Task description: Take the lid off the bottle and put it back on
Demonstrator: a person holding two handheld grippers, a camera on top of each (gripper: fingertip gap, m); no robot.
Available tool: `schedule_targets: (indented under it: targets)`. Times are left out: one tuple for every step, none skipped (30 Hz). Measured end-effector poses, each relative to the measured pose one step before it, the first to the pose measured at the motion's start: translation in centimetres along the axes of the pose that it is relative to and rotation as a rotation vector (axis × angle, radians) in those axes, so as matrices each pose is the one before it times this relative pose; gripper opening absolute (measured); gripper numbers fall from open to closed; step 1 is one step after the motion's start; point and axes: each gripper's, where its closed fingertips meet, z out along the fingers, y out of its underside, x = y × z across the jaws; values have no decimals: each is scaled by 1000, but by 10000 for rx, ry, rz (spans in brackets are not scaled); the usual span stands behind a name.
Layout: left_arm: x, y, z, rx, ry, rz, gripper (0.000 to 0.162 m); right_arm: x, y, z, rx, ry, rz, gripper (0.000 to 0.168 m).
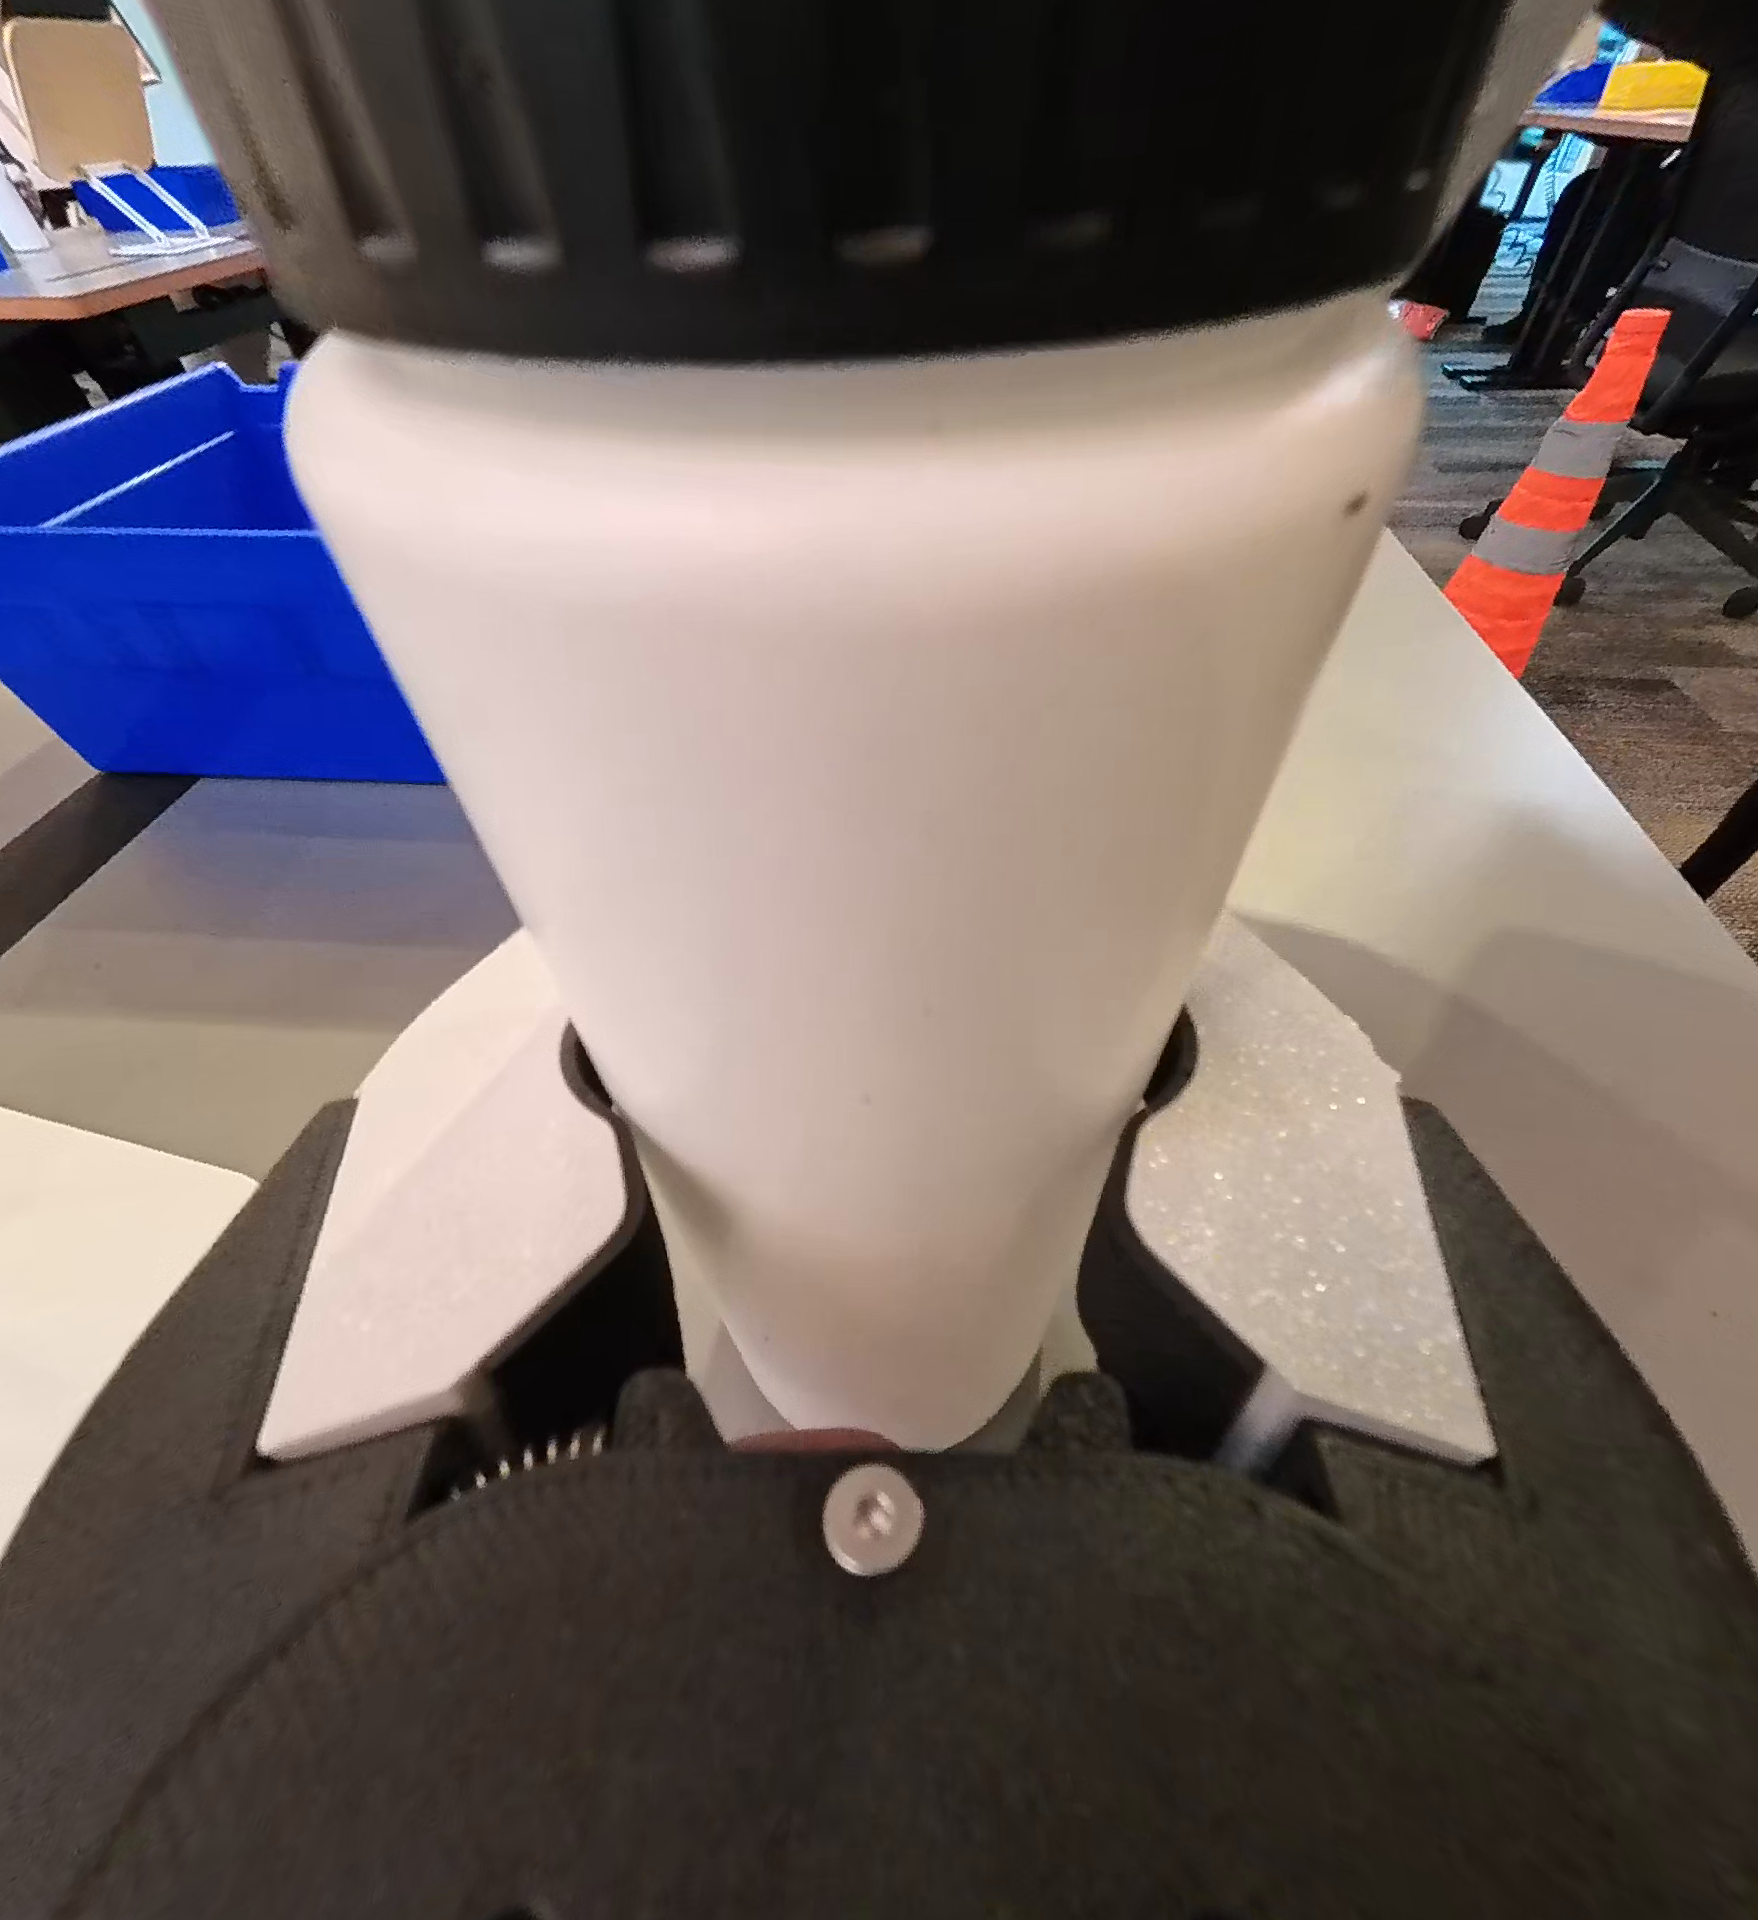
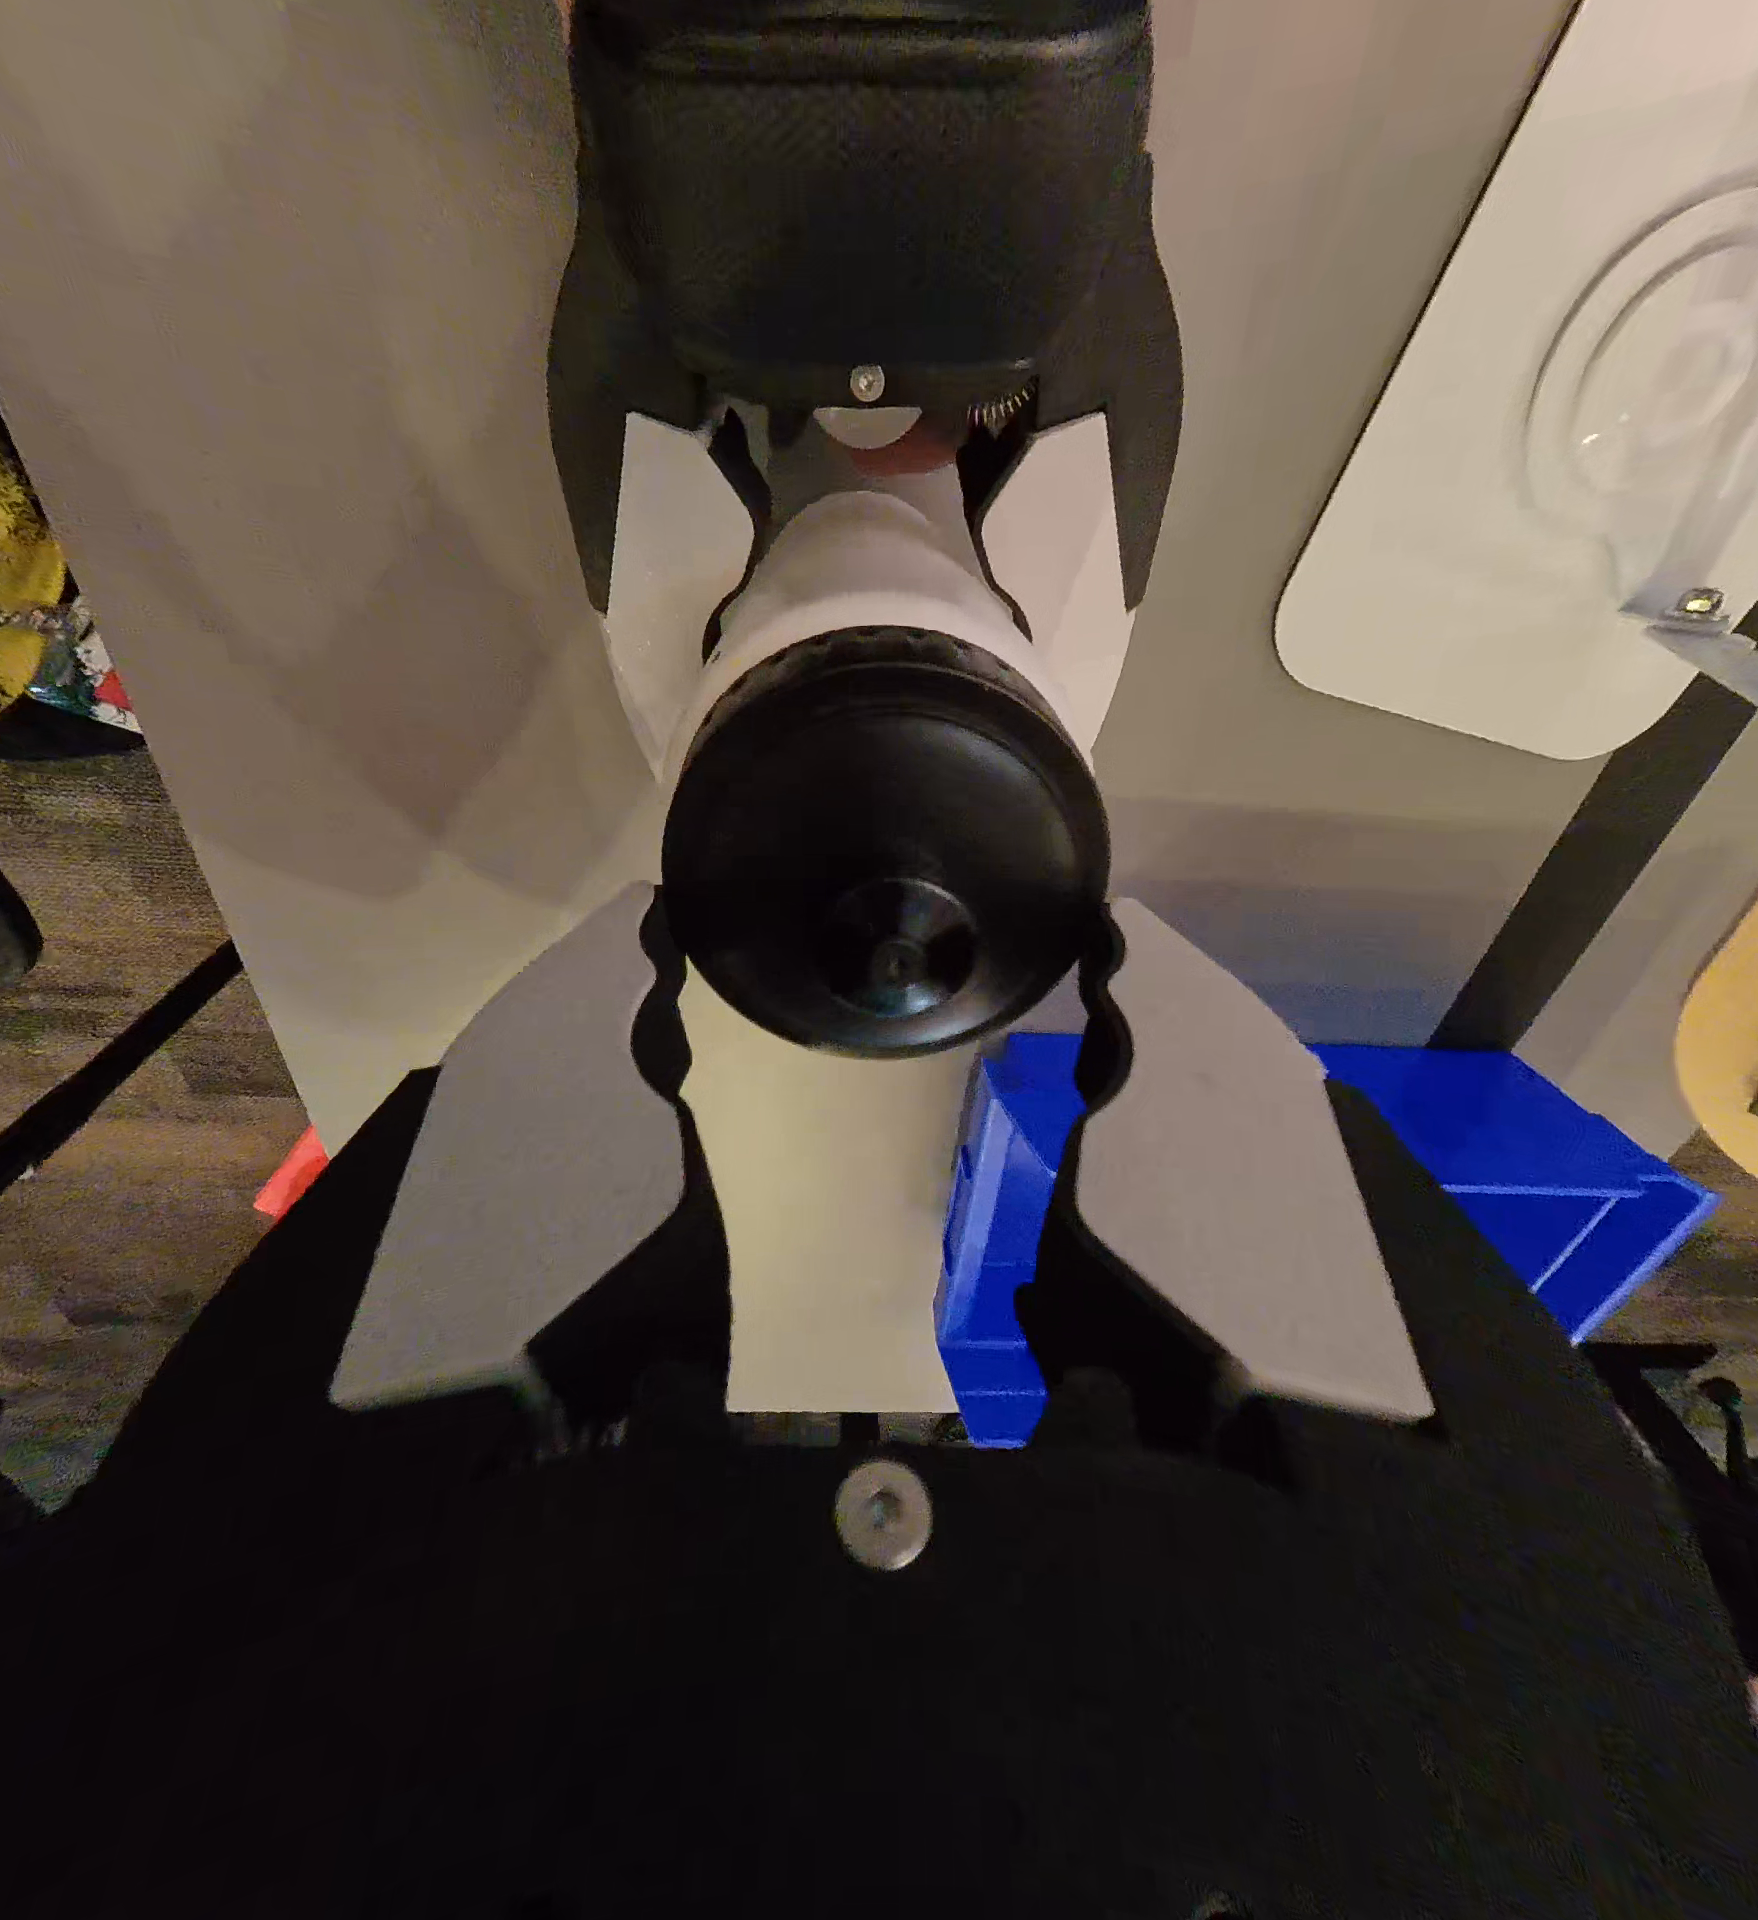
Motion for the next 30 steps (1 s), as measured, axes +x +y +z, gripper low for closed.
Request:
schedule_targets:
  targets:
    - [-62, 11, -51, 13, 0, -38, 100, -62, -132, 8, 122, -126, 480, 74]
    - [-93, -6, -64, 22, -5, -75, 100, -69, -192, -1, 171, -154, 783, 74]
    - [-122, -8, -62, 23, -11, -86, 100, -38, -244, 18, 198, -125, 944, 74]
    - [-100, -17, -64, 29, 3, -83, 100, -50, -182, 25, 220, -18, 882, 74]
    - [22, 11, -20, 13, 32, 14, 100, -62, -99, 37, 148, 83, 614, 74]
    - [129, 20, 79, -35, 9, 113, 100, -99, 186, -4, -52, 149, 263, 75]
    - [171, 4, 168, -52, -27, 118, 100, -95, 377, -1, -212, 124, 75, 75]
    - [110, -42, 131, -24, -41, 93, 100, -34, 327, -32, -214, 72, -146, 75]
    - [73, -8, 59, -18, 4, 50, 100, 24, 212, -10, -171, 6, -392, 75]
    - [8, 3, -6, -1, 19, -7, 100, 139, 256, 90, -213, -18, -521, 75]
    - [-38, 0, -19, 6, 5, -19, 100, 136, 234, 91, -188, -37, -440, 78]
    - [-3, 7, -9, -4, 2, -4, 100, 192, 88, 9, -105, 39, -381, 83]
    - [23, -1, 13, -13, -4, 23, 100, 127, -139, -85, 52, 54, -547, 81]
    - [27, 4, 23, -10, -4, 27, 100, -8, -198, -113, 114, 15, -688, 78]
    - [14, 2, -2, -2, 2, 4, 100, -5, -90, -97, 51, 57, -635, 75]
    - [-20, -1, -14, 6, 6, -13, 100, 155, 38, -15, -63, 99, -412, 75]
    - [-12, 4, 1, 6, 2, -8, 100, 103, 95, 42, -103, 26, -176, 75]
    - [-38, 6, -27, 3, 2, -35, 100, 18, -23, 22, -12, -22, 38, 74]
    - [-41, 6, -31, 13, 11, -35, 100, -75, -40, 22, 45, -116, 371, 74]
    - [-66, 9, -51, 6, -2, -45, 100, -112, -140, 9, 101, -210, 785, 74]
    - [-97, 19, -61, 0, -13, -52, 100, -135, -237, 9, 151, -224, 957, 74]
    - [-118, -9, -70, 27, 1, -110, 100, -128, -220, 37, 230, -133, 991, 74]
    - [-51, -23, -63, 63, 25, -55, 100, -55, -234, 32, 218, 17, 735, 74]
    - [89, 16, -2, -4, 23, 87, 100, -95, -30, 48, 67, 103, 266, 74]
    - [141, 22, 138, -89, -16, 100, 100, -69, 275, 25, -145, 46, 108, 75]
    - [158, -36, 155, -36, -22, 111, 100, -82, 390, 45, -253, -71, -20, 75]
    - [125, -27, 79, 10, -3, 85, 100, -131, 238, 50, -196, -151, -277, 76]
    - [6, 0, -4, -7, 16, -38, 100, 90, 94, 37, -72, -14, -483, 78]
    - [-41, 21, -40, 2, 6, -24, 100, 313, 92, -47, -32, 197, -388, 86]
    - [-51, 15, -29, 5, 7, -38, 100, 310, 21, -147, 17, 220, -411, 89]
